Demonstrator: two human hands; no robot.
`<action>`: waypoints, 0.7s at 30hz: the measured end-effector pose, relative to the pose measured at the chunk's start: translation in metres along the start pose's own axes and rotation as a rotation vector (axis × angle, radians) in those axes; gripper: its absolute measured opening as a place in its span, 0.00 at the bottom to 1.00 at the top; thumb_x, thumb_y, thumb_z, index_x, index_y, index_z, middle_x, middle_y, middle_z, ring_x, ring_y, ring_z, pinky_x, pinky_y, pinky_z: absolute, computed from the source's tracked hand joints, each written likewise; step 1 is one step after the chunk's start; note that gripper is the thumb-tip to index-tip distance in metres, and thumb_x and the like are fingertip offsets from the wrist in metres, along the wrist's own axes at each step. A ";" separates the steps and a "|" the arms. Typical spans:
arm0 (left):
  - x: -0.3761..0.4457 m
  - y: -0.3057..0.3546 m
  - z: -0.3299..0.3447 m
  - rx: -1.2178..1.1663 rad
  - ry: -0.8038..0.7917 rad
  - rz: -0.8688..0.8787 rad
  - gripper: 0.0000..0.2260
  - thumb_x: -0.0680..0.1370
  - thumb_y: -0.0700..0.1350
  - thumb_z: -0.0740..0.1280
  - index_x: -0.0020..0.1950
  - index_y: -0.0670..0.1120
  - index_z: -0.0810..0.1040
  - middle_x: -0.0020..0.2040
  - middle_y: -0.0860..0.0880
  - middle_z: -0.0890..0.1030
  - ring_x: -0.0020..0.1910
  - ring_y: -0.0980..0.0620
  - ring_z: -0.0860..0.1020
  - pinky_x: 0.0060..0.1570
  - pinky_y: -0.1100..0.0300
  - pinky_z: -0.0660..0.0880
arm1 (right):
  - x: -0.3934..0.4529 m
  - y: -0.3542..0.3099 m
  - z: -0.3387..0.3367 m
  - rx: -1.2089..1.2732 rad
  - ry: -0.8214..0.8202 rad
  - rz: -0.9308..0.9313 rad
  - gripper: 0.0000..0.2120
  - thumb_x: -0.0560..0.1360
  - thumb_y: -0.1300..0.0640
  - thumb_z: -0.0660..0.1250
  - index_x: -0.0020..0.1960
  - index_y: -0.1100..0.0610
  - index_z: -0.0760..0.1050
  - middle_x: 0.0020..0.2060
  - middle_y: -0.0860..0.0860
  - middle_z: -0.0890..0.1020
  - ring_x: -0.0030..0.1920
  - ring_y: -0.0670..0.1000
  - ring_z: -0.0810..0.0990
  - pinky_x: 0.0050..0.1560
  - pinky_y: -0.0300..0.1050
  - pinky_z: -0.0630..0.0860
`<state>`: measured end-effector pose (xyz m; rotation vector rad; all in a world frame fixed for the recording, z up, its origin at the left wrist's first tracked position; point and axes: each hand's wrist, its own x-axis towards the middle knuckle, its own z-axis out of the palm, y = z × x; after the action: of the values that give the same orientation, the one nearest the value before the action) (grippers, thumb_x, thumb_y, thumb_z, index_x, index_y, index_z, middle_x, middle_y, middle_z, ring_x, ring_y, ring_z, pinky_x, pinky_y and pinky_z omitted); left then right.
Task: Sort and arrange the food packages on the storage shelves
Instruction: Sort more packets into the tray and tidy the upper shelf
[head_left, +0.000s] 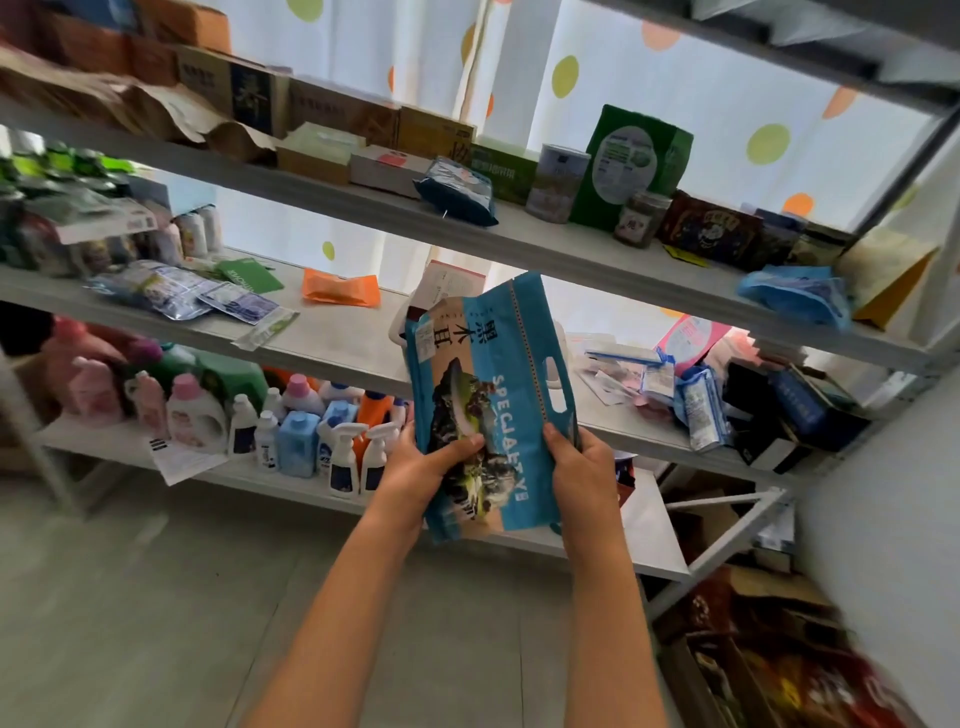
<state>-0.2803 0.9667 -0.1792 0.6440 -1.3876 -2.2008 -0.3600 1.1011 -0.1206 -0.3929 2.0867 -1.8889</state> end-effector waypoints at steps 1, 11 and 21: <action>0.001 0.000 -0.002 -0.032 -0.025 -0.016 0.30 0.68 0.48 0.78 0.67 0.47 0.73 0.54 0.47 0.85 0.50 0.50 0.85 0.49 0.54 0.81 | 0.000 0.001 -0.001 0.005 -0.008 -0.006 0.08 0.83 0.59 0.63 0.48 0.52 0.79 0.41 0.49 0.87 0.43 0.50 0.85 0.43 0.46 0.81; -0.004 0.007 -0.007 -0.321 -0.054 -0.079 0.27 0.77 0.66 0.63 0.66 0.49 0.78 0.57 0.41 0.80 0.59 0.39 0.78 0.62 0.38 0.73 | 0.004 0.008 -0.019 -0.167 0.029 -0.121 0.09 0.80 0.60 0.68 0.45 0.48 0.81 0.41 0.46 0.86 0.46 0.51 0.83 0.48 0.49 0.80; 0.000 0.003 -0.020 -0.638 -0.061 -0.346 0.43 0.71 0.79 0.50 0.69 0.47 0.72 0.66 0.36 0.77 0.64 0.29 0.73 0.62 0.25 0.65 | 0.025 0.026 -0.033 -0.282 0.231 -0.358 0.16 0.79 0.61 0.70 0.49 0.38 0.81 0.63 0.47 0.77 0.69 0.54 0.72 0.71 0.58 0.70</action>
<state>-0.2683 0.9516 -0.1845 0.6040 -0.5470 -2.7499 -0.3961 1.1239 -0.1443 -0.6822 2.5962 -1.9017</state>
